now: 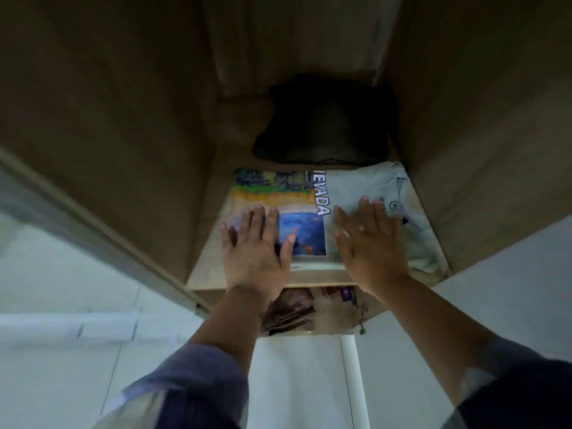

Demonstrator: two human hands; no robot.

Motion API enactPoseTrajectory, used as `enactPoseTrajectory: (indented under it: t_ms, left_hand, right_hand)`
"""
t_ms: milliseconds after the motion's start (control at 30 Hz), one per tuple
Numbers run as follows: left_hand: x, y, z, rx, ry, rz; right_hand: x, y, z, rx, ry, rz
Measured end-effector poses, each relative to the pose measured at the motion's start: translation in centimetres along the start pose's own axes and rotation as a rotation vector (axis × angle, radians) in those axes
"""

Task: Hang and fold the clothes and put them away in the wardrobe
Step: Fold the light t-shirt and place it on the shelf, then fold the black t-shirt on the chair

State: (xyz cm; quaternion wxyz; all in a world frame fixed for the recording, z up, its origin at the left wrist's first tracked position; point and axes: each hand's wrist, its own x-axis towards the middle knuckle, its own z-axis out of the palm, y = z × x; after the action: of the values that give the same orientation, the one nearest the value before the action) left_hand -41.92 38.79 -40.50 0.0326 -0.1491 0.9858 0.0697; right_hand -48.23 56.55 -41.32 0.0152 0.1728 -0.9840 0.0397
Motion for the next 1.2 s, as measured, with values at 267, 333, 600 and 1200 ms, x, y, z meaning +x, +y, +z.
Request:
enactPoseTrajectory:
  t_ms: [267, 333, 600, 1200]
  left_hand:
    - [-16.4, -3.9, -6.1, 0.009, -0.077, -0.106]
    - [-19.8, -5.8, -8.0, 0.016, -0.117, -0.183]
    - [-35.3, -15.7, -14.9, 0.033, 0.012, -0.540]
    - [-78.1, -24.5, -15.0, -0.064, 0.075, -1.312]
  right_hand:
    - [-11.4, -8.4, -8.1, -0.002, -0.239, -0.241]
    - [-13.4, -10.9, -9.8, -0.017, -0.261, -0.323]
    - [-22.0, -24.2, -15.8, -0.031, -0.288, -0.655]
    - [-55.5, -46.2, -17.7, -0.116, -0.287, -1.447]
